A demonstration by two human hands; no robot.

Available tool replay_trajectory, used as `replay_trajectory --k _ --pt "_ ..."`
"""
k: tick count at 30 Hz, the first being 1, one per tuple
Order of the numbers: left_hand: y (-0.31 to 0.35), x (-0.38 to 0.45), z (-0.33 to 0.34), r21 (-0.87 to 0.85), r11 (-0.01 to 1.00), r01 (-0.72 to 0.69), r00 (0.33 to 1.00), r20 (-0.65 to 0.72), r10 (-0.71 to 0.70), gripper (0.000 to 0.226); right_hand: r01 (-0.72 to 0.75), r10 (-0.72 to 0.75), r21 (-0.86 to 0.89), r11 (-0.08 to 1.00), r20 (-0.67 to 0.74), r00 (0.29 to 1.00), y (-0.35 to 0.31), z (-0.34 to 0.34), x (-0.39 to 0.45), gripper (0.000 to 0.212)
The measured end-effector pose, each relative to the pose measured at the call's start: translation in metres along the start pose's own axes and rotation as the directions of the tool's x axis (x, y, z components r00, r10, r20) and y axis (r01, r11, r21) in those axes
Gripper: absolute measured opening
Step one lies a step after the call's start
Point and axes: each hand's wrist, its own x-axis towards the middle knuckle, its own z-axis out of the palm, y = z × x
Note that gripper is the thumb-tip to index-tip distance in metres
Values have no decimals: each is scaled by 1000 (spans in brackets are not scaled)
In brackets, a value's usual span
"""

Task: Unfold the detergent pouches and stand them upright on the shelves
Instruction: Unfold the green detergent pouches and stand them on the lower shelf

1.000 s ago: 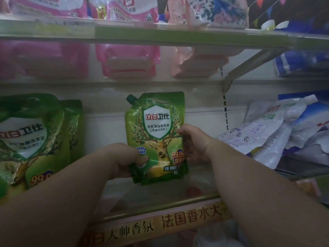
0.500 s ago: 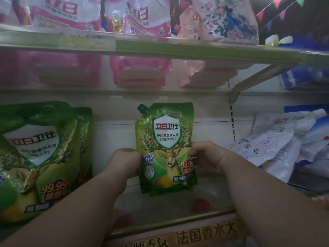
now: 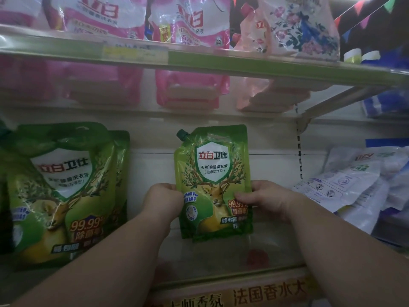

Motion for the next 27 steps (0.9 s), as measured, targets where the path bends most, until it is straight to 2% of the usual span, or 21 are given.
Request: replay_trajectory --k 5,11,18,20,24,27 --pt "-4 3 1 -1 1000 -16 1000 -8 16 21 42 -44 -43 998 -33 998 0 2 0 50" --pt "-5 2 2 24 998 -53 997 -59 54 31 71 -74 -62 996 -38 997 0 3 1 47" --pt "-6 8 2 38 997 -64 993 -92 67 18 72 -82 -138 988 -68 994 -7 8 1 48" --pt "-6 10 1 49 998 -50 993 -109 55 18 70 -80 -135 988 -73 994 -10 12 2 42" --pt "-6 20 -5 59 998 -11 990 -137 19 15 43 -56 -182 982 -68 996 -19 25 10 17" --pt "-6 27 -10 63 998 3 984 -177 8 16 11 -19 -175 984 -47 999 -20 34 23 20"
